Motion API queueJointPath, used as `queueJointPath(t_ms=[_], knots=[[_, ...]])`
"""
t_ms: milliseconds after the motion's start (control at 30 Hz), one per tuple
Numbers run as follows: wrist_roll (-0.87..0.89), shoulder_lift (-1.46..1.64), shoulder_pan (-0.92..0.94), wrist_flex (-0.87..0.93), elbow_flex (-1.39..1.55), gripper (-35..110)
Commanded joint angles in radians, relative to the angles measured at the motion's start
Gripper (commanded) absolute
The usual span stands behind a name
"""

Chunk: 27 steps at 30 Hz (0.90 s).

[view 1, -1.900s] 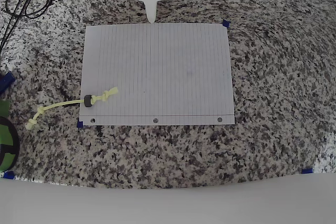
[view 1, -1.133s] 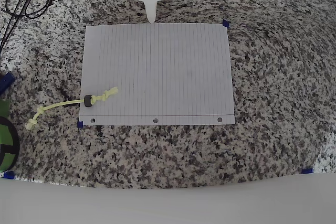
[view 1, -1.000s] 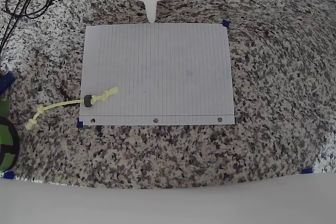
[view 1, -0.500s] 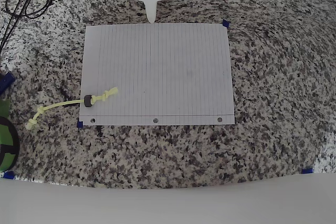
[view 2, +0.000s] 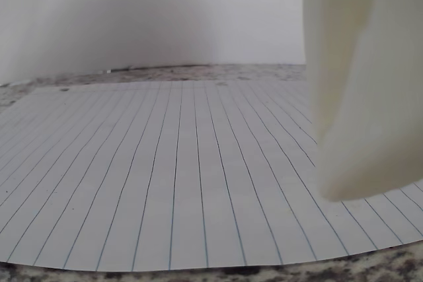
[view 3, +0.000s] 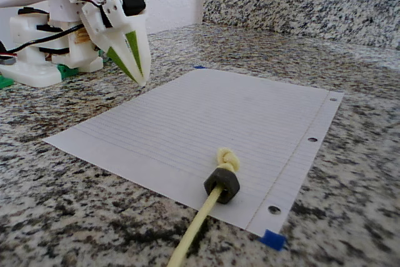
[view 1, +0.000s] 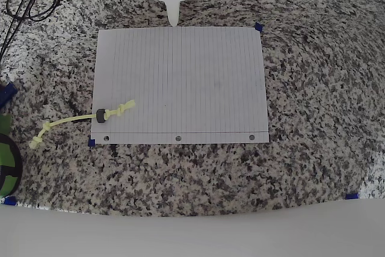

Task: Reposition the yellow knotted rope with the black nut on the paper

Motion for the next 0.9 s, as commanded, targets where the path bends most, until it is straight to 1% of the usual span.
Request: queueJointPath(t_ms=[0, 267, 500, 667, 867], knots=[[0.002, 0.008, -0.006, -0.011, 0.002, 0], [-0.008, 0.008, 0.002, -0.103, -0.009, 0], [-0.008, -0.025, 0.052, -0.222, -0.107, 0], [-0.008, -0.204, 0.074, -0.275, -0.258, 0], [0.002, -0.557, 0.107, -0.295, -0.465, 1]])
